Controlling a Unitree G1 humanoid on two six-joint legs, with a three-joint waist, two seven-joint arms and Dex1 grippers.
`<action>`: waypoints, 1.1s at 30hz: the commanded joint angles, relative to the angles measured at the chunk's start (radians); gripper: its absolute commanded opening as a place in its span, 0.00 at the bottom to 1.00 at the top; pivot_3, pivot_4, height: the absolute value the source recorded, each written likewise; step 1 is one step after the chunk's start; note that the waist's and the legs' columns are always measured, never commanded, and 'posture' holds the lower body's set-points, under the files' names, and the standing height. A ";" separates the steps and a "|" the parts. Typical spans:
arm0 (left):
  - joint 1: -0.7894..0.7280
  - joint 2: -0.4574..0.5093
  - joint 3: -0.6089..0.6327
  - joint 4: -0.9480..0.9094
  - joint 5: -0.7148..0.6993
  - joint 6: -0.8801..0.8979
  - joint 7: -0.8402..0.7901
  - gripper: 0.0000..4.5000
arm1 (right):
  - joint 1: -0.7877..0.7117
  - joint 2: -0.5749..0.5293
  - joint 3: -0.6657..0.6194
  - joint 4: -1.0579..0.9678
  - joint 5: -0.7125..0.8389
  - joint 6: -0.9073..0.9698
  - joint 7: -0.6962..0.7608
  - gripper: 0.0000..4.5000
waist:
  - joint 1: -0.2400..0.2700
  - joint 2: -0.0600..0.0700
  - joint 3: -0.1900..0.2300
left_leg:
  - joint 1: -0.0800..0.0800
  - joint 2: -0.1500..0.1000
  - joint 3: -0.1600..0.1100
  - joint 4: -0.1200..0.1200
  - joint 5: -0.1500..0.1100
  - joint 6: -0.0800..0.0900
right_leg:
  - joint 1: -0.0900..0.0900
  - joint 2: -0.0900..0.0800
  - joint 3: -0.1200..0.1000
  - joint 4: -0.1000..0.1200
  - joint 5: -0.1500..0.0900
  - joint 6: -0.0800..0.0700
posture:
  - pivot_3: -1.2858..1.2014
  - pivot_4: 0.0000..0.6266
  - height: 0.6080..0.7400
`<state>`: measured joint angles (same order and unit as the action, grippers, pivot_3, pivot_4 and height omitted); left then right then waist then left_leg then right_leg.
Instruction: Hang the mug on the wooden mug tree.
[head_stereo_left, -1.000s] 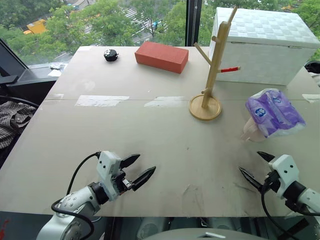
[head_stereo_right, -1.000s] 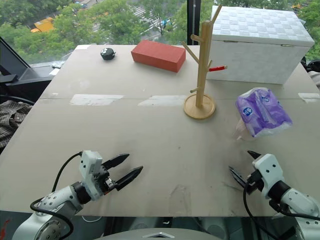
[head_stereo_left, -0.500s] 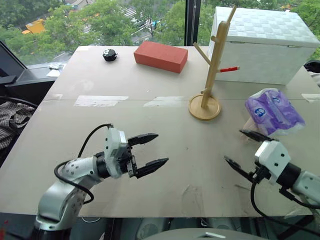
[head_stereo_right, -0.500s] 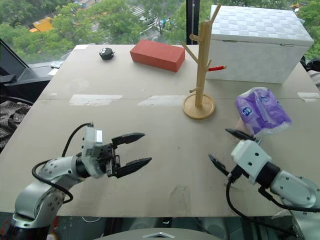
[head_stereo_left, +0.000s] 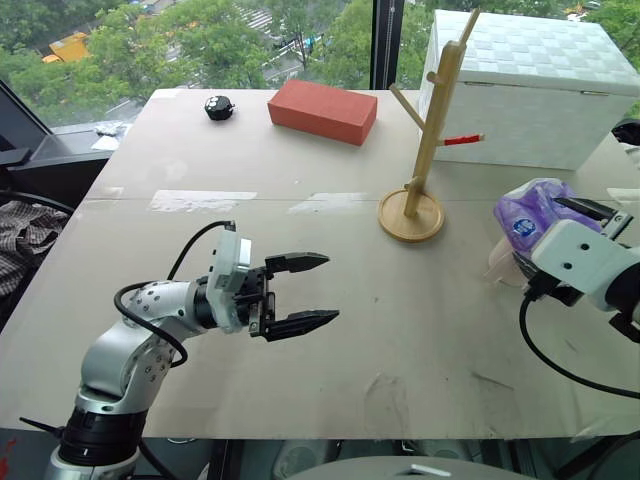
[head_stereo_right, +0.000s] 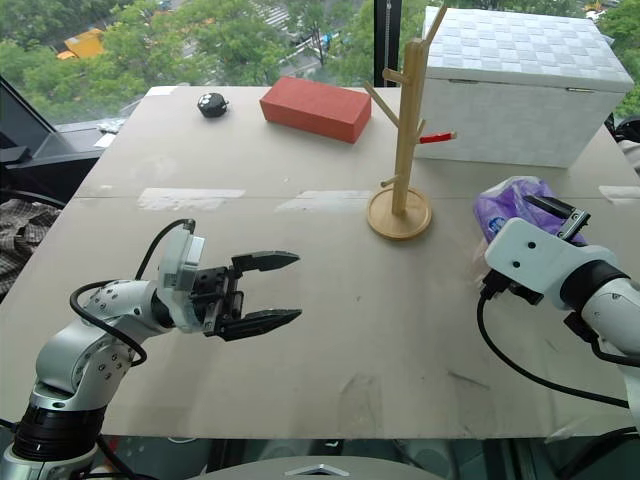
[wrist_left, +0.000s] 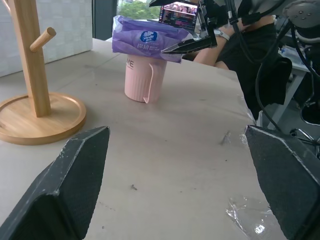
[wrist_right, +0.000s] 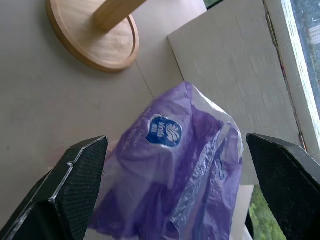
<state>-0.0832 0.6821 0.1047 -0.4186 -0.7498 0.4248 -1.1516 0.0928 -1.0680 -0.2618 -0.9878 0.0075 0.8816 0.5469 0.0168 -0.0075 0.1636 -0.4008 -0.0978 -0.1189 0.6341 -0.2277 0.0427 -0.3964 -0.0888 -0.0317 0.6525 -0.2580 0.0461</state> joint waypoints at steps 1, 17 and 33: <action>-0.010 0.002 -0.001 -0.030 -0.007 -0.003 0.007 0.98 | -0.008 0.010 0.013 0.012 -0.007 0.068 0.002 1.00 | 0.000 0.000 0.000 | 0.000 0.000 0.000 0.000 0.000 0.000 | 0.000 0.000 0.000 0.000 0.000 0.000 | 0.52 0.24 1.00; -0.003 -0.013 -0.023 -0.091 -0.016 0.013 0.070 1.00 | -0.129 0.065 0.020 0.012 0.063 0.274 0.010 0.01 | -0.001 -0.001 0.001 | 0.000 0.000 0.000 0.000 0.000 0.000 | 0.000 0.000 0.000 0.000 0.000 0.000 | 0.52 0.24 1.00; -0.102 -0.068 -0.073 -0.046 -0.016 0.018 0.088 1.00 | -0.146 0.172 -0.239 0.443 0.015 0.139 -0.057 0.01 | 0.000 -0.002 0.000 | 0.000 0.000 0.001 0.001 0.002 -0.002 | 0.001 0.000 0.000 0.001 0.001 0.000 | 0.52 0.24 1.00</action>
<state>-0.1765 0.6192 0.0272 -0.4520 -0.7499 0.4505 -1.0652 -0.0776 -0.9094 -0.5002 -0.6236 0.0451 1.1128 0.5078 0.0168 -0.0094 0.1639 -0.4004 -0.0979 -0.1170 0.6347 -0.2256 0.0398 -0.3957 -0.0891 -0.0313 0.6533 -0.2573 0.0460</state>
